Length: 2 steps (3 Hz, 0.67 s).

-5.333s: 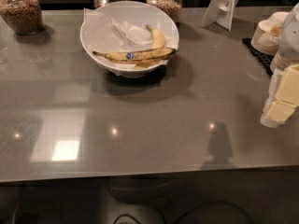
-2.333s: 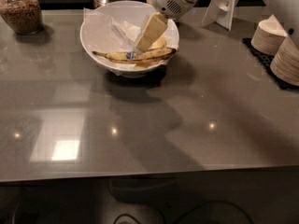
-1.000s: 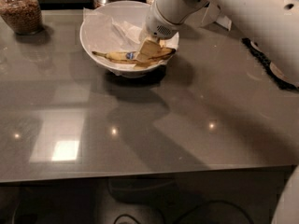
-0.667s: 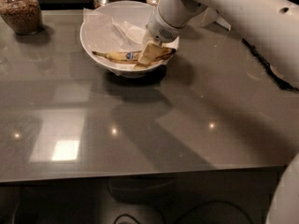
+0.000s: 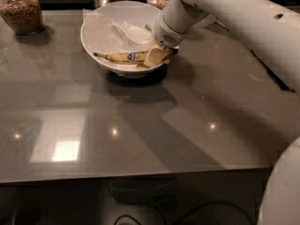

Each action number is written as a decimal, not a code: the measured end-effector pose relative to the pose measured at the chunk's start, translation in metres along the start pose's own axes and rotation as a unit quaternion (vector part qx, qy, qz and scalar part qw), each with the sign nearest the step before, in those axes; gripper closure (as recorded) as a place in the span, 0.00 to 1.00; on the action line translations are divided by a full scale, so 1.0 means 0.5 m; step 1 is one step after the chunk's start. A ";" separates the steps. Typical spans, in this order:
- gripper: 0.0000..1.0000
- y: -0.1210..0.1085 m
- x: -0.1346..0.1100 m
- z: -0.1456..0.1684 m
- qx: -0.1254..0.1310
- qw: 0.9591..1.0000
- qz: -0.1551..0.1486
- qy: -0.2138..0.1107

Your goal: Pick banana from white bowl

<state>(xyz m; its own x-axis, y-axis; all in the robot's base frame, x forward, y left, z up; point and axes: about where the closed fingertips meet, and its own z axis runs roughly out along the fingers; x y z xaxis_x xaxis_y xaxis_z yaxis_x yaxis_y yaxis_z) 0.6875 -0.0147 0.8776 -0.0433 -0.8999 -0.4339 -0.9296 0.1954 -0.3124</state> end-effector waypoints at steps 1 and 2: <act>0.70 0.001 0.002 0.003 0.000 1.000 -0.001 0.002; 0.93 0.007 -0.016 -0.007 0.003 1.000 -0.012 -0.001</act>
Offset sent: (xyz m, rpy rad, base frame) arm -0.0096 0.0126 0.0181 -0.0090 -0.0405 0.0346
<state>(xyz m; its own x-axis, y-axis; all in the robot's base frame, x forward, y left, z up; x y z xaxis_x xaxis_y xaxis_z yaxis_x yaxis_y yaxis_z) 0.6833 -0.0080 0.8828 -0.0213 -0.9036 -0.4278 -0.9282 0.1768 -0.3273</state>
